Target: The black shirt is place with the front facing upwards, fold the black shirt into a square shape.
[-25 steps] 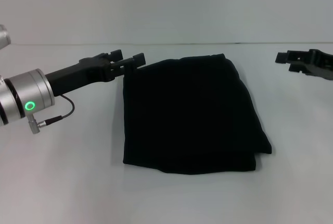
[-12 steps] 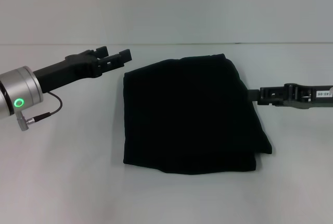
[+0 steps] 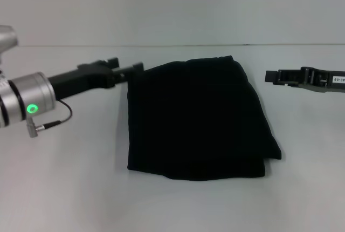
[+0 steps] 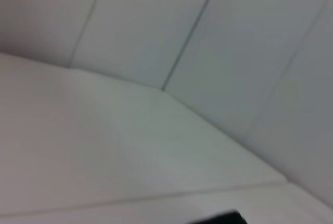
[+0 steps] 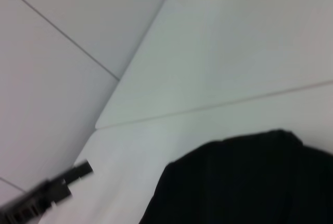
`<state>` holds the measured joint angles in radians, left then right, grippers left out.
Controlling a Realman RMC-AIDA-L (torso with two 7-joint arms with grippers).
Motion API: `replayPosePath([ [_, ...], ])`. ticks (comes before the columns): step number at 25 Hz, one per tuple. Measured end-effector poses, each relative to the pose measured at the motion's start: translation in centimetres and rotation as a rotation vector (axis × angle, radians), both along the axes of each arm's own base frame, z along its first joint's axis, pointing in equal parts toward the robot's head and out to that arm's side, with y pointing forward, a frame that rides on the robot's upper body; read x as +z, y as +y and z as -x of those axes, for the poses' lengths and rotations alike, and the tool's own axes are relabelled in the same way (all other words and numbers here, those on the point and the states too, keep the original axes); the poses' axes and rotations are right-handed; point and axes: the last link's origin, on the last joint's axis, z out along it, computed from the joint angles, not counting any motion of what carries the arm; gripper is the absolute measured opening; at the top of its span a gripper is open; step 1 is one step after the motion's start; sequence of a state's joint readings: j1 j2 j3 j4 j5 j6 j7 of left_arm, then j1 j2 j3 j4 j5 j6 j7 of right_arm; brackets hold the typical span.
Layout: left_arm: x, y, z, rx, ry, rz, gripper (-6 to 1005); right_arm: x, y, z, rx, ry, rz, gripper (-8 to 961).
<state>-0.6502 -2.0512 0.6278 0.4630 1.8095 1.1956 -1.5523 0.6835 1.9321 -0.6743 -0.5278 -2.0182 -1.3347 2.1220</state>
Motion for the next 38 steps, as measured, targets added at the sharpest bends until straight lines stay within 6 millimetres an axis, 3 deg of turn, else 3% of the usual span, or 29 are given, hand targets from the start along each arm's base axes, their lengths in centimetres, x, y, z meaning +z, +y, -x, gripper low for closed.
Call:
replayPosePath([
  [2, -1.0, -0.2, -0.4, -0.023, 0.037, 0.042, 947, 0.3, 0.1, 0.0, 0.01, 0.002, -0.017, 487],
  [5, -2.5, -0.8, -0.9, -0.059, 0.082, 0.11, 947, 0.7, 0.2, -0.1, 0.005, 0.008, -0.03, 317],
  [15, -5.2, -3.8, -1.3, -0.173, 0.137, 0.293, 948, 1.3, 0.3, -0.7, -0.028, 0.016, -0.049, 106],
  [23, -6.9, -4.9, -0.6, -0.197, 0.237, 0.377, 948, 1.1, 0.3, -0.9, -0.038, 0.015, -0.054, 10],
  [27, -6.8, -5.1, -0.3, -0.207, 0.265, 0.396, 948, 1.1, 0.4, -0.8, -0.038, 0.013, -0.057, 10],
  [32, -5.2, -4.8, -1.1, -0.246, 0.21, 0.377, 948, 1.2, 0.7, -0.5, -0.029, 0.012, -0.061, 9],
  [38, -3.3, -2.8, -1.8, -0.198, 0.135, 0.236, 948, 0.7, 1.6, -0.3, -0.052, -0.024, -0.086, 9],
])
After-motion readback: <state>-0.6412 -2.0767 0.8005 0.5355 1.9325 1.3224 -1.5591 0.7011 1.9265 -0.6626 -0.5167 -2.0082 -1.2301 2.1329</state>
